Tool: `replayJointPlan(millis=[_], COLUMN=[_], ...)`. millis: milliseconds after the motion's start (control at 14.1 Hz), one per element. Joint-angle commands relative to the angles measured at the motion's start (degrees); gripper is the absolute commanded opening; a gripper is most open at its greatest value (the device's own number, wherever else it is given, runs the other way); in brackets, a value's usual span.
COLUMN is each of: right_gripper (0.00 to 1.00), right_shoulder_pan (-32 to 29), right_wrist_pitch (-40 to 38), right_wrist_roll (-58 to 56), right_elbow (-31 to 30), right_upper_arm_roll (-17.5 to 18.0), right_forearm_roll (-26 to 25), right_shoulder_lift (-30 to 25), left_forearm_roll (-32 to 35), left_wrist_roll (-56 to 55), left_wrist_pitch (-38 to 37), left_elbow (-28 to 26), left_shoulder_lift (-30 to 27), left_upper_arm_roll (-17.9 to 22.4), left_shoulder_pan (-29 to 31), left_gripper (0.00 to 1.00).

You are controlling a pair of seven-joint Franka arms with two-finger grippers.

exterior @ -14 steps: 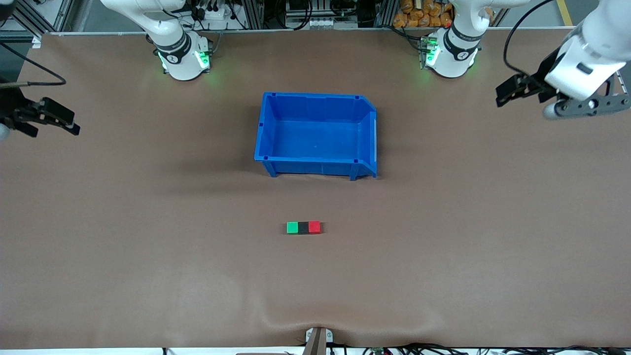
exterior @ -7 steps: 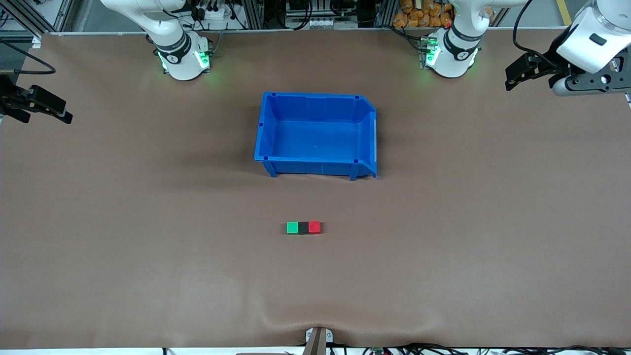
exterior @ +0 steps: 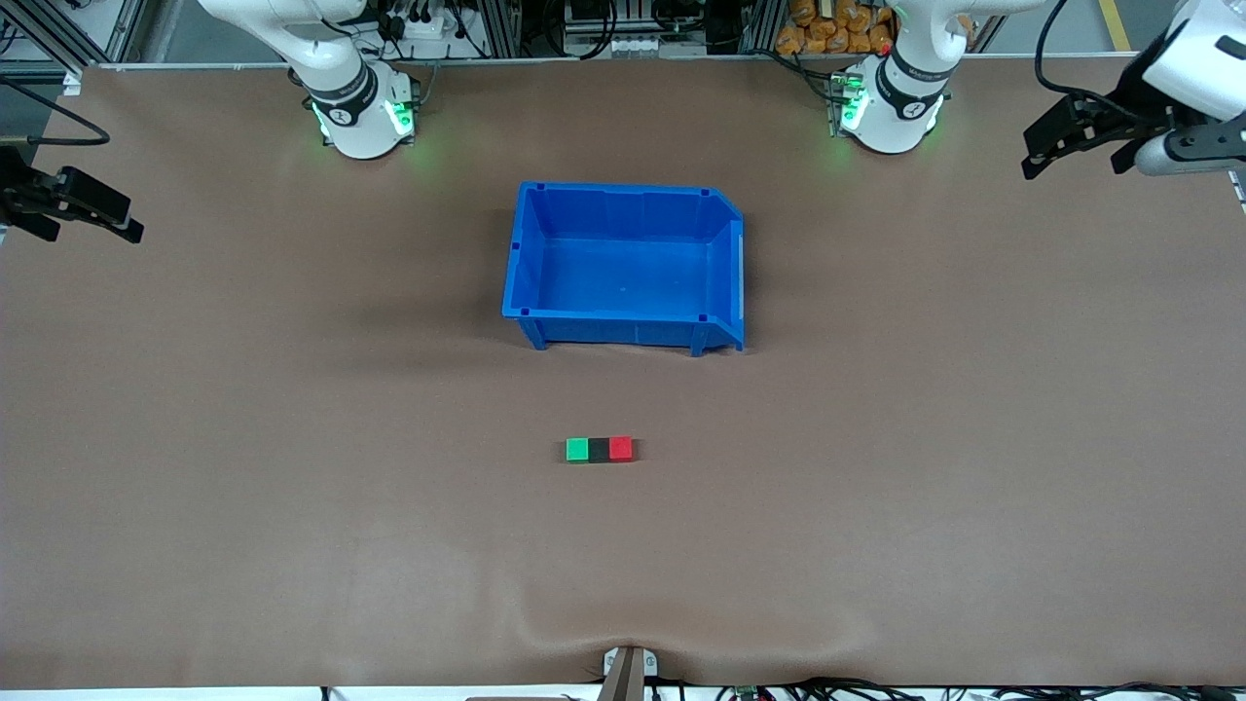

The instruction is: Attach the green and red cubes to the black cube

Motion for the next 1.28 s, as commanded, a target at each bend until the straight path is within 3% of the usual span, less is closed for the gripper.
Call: replayJointPlan(millis=[0, 1204], right_gripper=[1.0, 1.0], right_shoulder_pan=[-0.1, -0.5], right_wrist_pitch=[-0.6, -0.9], right_wrist_roll=[1.0, 1.0], right_elbow=[1.4, 2.2], right_upper_arm_roll=[0.6, 0.4], right_forearm_roll=[0.2, 0.2], right_shoulder_lift=[0.4, 0.7], left_forearm_roll=[1.5, 1.6], left_wrist_roll=[0.7, 1.2], left_wrist_pitch=[-0.5, -1.9], left_elbow=[1.9, 1.1], left_shoulder_lift=[0.8, 2.2], left_upper_arm_roll=[-0.3, -0.4], left_shoulder_pan=[0.6, 0.7], left_gripper=[1.0, 1.0])
